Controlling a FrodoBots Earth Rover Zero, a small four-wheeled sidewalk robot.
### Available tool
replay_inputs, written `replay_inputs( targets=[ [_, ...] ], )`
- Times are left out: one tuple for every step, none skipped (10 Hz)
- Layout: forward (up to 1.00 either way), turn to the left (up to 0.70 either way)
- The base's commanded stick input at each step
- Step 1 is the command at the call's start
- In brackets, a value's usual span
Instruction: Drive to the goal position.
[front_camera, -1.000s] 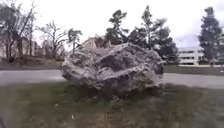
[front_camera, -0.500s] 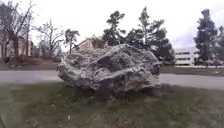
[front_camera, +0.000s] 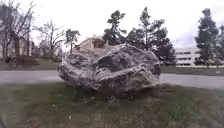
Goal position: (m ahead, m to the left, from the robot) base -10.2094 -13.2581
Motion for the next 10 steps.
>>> replay_inputs(
  targets=[
    [0.0, -0.7],
    [0.0, -0.7],
    [0.0, -0.7],
    [0.0, -0.7],
    [0.0, -0.7],
    [0.0, -0.7],
    [0.0, -0.7],
    [0.0, -0.7],
    [0.0, -0.7],
    [0.0, -0.7]
  ],
)
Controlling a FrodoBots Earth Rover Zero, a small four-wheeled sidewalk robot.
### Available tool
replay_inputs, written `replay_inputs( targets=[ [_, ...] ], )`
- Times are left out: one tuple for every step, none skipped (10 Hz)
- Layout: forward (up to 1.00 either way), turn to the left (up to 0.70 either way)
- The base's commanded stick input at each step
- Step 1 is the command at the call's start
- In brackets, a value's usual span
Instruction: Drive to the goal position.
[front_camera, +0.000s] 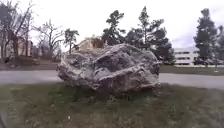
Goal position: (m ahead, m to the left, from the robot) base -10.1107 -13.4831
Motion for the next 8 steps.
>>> replay_inputs(
  targets=[
    [0.0, -0.7],
    [0.0, -0.7],
    [0.0, -0.7],
    [0.0, -0.7],
    [0.0, -0.7],
    [0.0, -0.7],
    [0.0, -0.7],
    [0.0, -0.7]
  ],
)
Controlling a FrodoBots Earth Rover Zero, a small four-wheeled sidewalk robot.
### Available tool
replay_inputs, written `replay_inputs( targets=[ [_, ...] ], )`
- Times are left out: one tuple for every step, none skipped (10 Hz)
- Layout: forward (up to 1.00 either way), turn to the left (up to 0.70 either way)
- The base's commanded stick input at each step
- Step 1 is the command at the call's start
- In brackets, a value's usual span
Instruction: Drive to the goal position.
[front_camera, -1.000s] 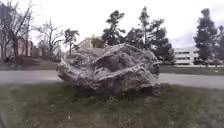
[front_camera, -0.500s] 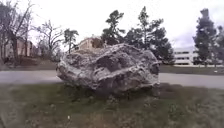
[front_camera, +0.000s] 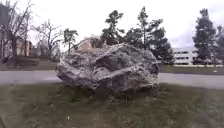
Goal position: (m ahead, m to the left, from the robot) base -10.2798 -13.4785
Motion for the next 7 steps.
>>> replay_inputs(
  targets=[
    [0.0, -0.7],
    [0.0, -0.7],
    [0.0, -0.7],
    [0.0, -0.7],
    [0.0, -0.7],
    [0.0, -0.7],
    [0.0, -0.7]
  ],
)
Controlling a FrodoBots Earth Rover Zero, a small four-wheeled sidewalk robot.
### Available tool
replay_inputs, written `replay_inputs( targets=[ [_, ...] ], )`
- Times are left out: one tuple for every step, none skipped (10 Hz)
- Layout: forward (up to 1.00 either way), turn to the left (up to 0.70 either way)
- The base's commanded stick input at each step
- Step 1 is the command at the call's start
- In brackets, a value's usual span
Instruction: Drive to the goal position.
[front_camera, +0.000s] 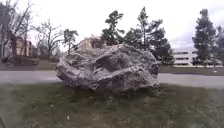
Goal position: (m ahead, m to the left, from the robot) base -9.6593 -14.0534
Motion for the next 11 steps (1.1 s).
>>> replay_inputs(
  targets=[
    [0.0, -0.7],
    [0.0, -0.7],
    [0.0, -0.7],
    [0.0, -0.7],
    [0.0, -0.7],
    [0.0, -0.7],
    [0.0, -0.7],
    [0.0, -0.7],
    [0.0, -0.7],
    [0.0, -0.7],
    [0.0, -0.7]
  ],
)
